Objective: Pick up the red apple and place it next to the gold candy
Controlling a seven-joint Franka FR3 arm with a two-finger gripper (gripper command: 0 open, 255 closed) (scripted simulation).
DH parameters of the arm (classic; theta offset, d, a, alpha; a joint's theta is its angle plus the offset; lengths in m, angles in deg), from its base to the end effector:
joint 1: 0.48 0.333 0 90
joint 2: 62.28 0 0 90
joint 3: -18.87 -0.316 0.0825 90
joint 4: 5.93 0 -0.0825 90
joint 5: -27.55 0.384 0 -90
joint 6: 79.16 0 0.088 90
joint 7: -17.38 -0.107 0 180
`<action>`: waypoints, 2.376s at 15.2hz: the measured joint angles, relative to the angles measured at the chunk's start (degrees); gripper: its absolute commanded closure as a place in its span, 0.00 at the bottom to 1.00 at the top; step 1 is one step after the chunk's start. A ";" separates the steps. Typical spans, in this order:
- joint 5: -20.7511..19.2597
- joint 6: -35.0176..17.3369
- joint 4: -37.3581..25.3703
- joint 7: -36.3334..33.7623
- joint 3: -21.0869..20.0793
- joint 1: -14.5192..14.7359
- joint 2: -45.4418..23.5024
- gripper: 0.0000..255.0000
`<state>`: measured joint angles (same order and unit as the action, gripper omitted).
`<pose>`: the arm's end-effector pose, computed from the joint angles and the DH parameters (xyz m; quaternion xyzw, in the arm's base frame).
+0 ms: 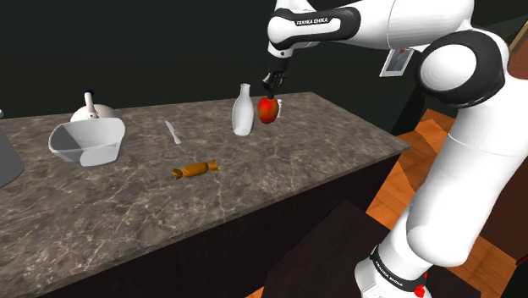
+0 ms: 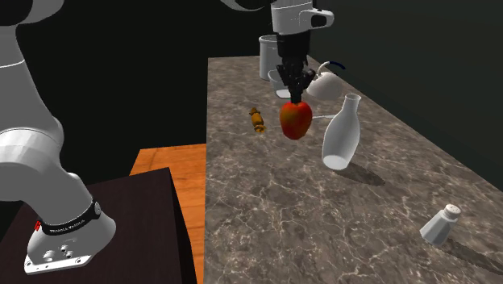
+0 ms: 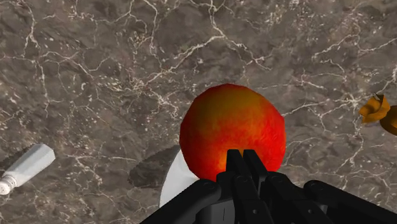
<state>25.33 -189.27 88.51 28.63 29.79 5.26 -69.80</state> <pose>0.6155 -0.0523 0.5447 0.9951 0.0598 0.0670 0.0409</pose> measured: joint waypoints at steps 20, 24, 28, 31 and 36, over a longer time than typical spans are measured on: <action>-1.17 12.86 -41.43 -19.02 -6.54 11.96 -30.15 1.00; -1.29 9.83 -38.28 -19.68 -6.60 12.35 -30.10 1.00; -1.39 6.46 -34.33 -20.00 -6.60 12.46 -29.54 1.00; -1.43 4.03 -31.84 -20.15 -6.61 12.47 -29.47 1.00; -1.50 0.41 -28.46 -20.48 -6.62 12.53 -29.70 1.00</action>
<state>23.83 -188.86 60.05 8.15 23.17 17.79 -99.51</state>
